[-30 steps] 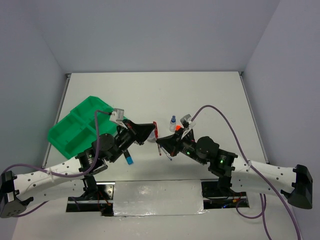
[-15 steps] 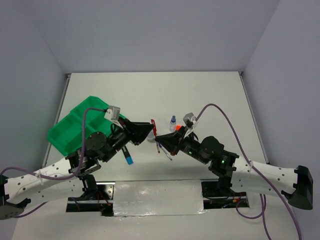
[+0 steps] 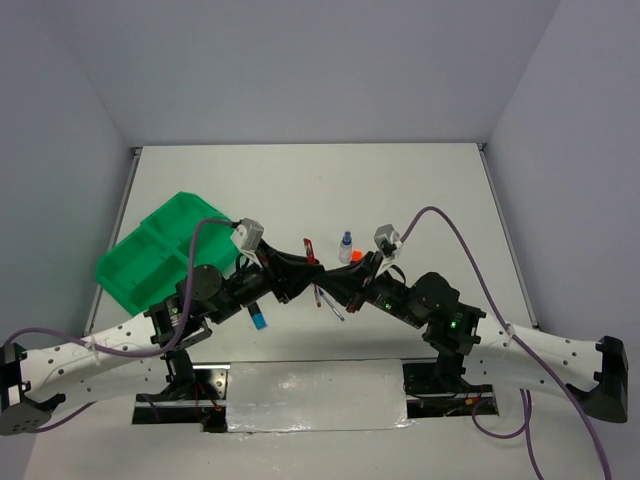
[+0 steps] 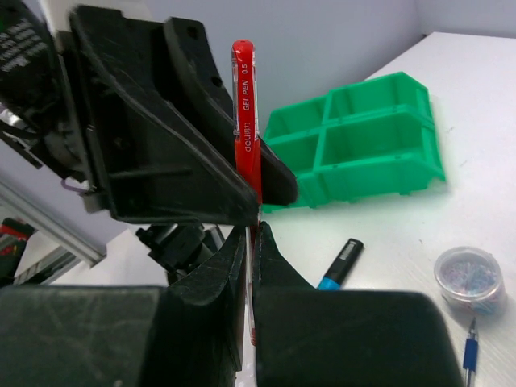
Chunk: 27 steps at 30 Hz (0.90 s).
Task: Sort the stationery into containers
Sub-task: Close the pen cap on the pen.
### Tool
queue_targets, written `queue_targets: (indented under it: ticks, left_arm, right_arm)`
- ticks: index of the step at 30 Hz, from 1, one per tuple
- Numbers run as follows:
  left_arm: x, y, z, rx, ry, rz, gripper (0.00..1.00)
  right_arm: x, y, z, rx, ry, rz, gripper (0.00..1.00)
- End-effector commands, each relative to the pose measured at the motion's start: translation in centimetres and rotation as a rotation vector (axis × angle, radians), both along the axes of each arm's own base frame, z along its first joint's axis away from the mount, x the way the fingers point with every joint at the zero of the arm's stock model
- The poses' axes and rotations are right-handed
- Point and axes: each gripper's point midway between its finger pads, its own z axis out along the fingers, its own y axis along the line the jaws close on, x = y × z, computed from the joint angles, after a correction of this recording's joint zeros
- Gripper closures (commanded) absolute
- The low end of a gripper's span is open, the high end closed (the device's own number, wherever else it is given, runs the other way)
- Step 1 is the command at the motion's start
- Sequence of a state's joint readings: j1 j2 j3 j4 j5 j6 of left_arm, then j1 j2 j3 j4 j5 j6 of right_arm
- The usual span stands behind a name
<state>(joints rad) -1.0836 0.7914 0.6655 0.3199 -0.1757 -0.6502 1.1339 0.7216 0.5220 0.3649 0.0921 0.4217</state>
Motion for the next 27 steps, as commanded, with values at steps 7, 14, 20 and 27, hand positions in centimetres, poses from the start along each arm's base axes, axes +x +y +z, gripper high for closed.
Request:
queue_targets:
  ticks: [7, 14, 20, 27]
  left_arm:
    - [-1.0, -1.2, 1.5, -0.021, -0.074, -0.078, 0.69]
    - [-1.3, -1.1, 1.0, -0.012, -0.072, -0.092, 0.89]
    - [-1.6, -1.2, 1.3, -0.009, -0.077, -0.108, 0.64]
    - [-2.0, -1.3, 1.8, 0.005, -0.101, -0.129, 1.0]
  right_arm:
    - [-1.0, -0.5, 5.3, 0.129, -0.073, 0.043, 1.0]
    - [-0.9, -0.7, 5.5, 0.131, -0.074, 0.035, 1.0]
    - [-0.9, -0.7, 5.7, 0.135, -0.075, 0.031, 1.0]
    - [-0.9, -0.7, 5.7, 0.132, -0.076, 0.033, 1.0]
